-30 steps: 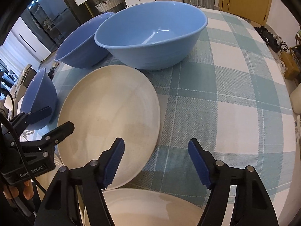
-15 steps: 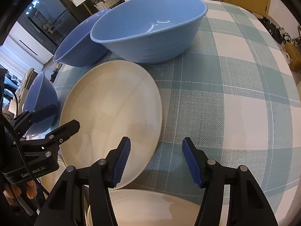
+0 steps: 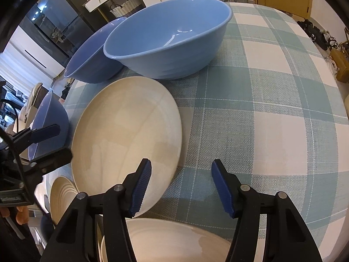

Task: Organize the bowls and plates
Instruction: 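Move both grippers forward toward the rim of the large cream plate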

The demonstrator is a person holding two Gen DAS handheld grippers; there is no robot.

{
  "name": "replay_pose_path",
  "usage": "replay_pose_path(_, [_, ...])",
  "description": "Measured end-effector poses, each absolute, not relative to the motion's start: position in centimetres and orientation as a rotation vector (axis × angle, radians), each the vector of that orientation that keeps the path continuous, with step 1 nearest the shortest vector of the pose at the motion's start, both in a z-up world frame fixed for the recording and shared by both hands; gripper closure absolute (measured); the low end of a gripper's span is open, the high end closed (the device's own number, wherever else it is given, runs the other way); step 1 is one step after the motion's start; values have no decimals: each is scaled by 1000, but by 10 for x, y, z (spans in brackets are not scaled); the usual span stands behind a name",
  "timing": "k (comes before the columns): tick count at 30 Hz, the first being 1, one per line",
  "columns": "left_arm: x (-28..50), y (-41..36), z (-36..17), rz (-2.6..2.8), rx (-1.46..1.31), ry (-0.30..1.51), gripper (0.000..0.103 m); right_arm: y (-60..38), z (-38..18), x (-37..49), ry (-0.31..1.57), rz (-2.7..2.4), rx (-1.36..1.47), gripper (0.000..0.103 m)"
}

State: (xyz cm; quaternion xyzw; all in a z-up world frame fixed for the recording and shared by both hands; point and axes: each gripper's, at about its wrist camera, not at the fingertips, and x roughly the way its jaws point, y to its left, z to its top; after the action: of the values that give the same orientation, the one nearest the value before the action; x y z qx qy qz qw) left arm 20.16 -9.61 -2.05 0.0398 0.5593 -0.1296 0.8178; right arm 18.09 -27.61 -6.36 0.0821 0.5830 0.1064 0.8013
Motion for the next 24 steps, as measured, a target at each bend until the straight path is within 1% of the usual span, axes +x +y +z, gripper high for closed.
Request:
replay_pose_path(4, [200, -99, -18, -245, 94, 1195, 25, -278, -63, 179, 1250, 228, 179, 43])
replay_pose_path(15, [210, -111, -48, -126, 152, 1214, 26, -272, -64, 181, 1253, 228, 153, 43])
replay_pose_path(24, [214, -123, -61, -104, 202, 1208, 26, -267, -70, 185, 1264, 215, 158, 43])
